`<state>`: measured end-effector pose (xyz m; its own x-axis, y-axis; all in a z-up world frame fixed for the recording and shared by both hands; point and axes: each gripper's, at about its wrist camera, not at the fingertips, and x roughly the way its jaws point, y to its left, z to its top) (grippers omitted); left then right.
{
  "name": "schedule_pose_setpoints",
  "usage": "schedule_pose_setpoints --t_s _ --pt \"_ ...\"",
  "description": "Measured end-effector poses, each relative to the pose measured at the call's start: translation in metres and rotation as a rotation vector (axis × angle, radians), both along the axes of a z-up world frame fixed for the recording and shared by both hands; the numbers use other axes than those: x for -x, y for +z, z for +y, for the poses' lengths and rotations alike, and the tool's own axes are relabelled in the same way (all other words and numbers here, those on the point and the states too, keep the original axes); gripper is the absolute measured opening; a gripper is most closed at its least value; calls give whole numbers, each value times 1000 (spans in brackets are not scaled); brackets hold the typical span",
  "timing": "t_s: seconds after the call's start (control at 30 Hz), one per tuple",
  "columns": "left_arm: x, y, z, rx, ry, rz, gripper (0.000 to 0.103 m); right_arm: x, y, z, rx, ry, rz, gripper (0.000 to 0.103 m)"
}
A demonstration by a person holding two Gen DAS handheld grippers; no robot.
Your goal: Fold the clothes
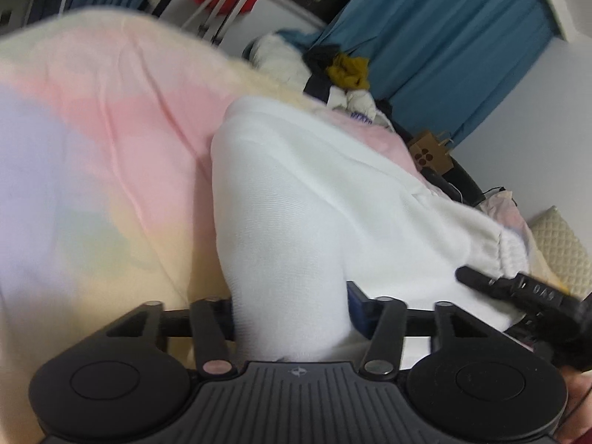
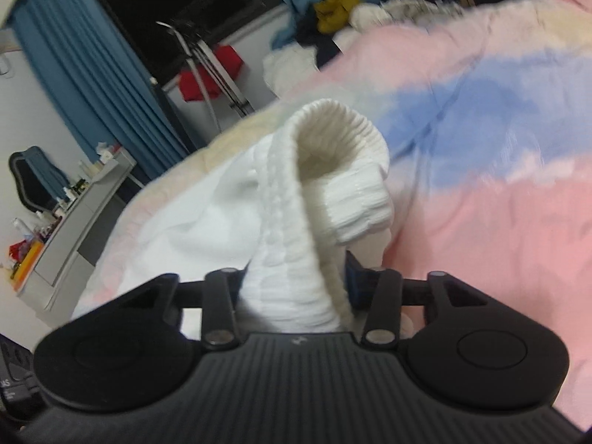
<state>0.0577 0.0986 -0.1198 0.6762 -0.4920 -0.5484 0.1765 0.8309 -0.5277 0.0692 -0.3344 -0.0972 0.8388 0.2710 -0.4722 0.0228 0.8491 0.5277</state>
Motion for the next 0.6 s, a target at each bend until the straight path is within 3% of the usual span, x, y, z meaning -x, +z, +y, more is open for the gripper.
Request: schedule_pose_setpoints --t_s 0.13,0.33,0.5,0.6 --pt "22 30 -9 -11 3 -78 36 7 23 4 6 14 -96 37" --pt "23 90 -47 19 -24 -170 34 25 68 -20 -38 -15 -259 35" --pt "-4 136 -120 14 -71 -254 34 35 102 -68 -75 -113 -373 35" --pt "-52 150 -192 12 -110 -291 34 30 113 -110 -88 -194 -407 34"
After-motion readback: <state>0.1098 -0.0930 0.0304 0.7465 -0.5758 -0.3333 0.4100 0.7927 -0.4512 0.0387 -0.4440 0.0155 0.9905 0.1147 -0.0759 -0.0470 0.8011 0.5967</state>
